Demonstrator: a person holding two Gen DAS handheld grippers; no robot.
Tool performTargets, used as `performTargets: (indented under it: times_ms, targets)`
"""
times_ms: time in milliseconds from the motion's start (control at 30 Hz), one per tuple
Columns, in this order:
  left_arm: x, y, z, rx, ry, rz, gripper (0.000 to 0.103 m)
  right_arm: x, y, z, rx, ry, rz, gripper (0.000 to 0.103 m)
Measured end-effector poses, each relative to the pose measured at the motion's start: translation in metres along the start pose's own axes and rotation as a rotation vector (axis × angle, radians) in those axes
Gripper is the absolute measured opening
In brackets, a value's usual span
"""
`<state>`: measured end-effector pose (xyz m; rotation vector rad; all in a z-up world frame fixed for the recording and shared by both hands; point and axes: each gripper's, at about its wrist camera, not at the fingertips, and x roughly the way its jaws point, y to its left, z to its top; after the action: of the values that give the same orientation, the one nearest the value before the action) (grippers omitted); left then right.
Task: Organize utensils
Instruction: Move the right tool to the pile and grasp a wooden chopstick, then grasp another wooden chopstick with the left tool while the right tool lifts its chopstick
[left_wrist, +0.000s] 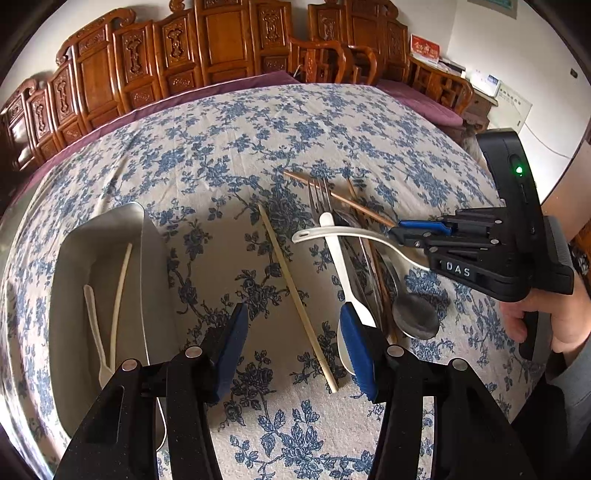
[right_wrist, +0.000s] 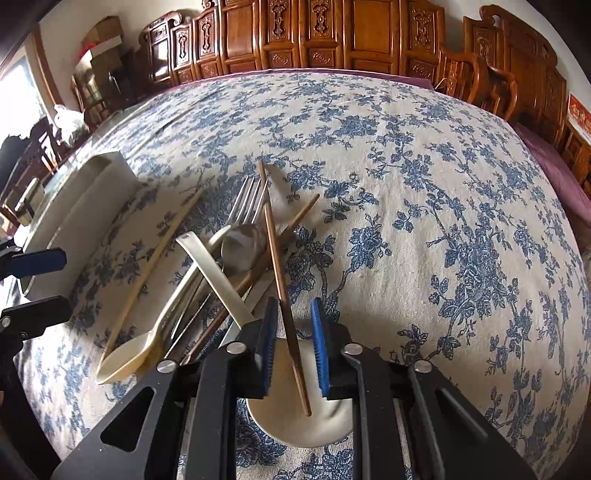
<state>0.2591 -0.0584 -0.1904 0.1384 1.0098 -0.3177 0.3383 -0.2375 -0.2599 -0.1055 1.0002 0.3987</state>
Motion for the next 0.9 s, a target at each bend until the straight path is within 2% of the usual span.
performTargets:
  times_ms: [67, 500, 900]
  targets:
    - [0.002, -0.001, -0.001, 0.001, 0.003, 0.001, 0.049, -0.003, -0.001, 0.0, 0.003, -0.015, -0.004, 0.006]
    - [0.031, -0.006, -0.007, -0.017, 0.059, -0.003, 0.049, -0.032, -0.021, 0.0, 0.069, -0.111, -0.021, 0.006]
    - [0.049, -0.008, -0.012, -0.008, 0.087, 0.037, 0.035, -0.034, -0.017, 0.0, 0.058, -0.122, -0.027, 0.006]
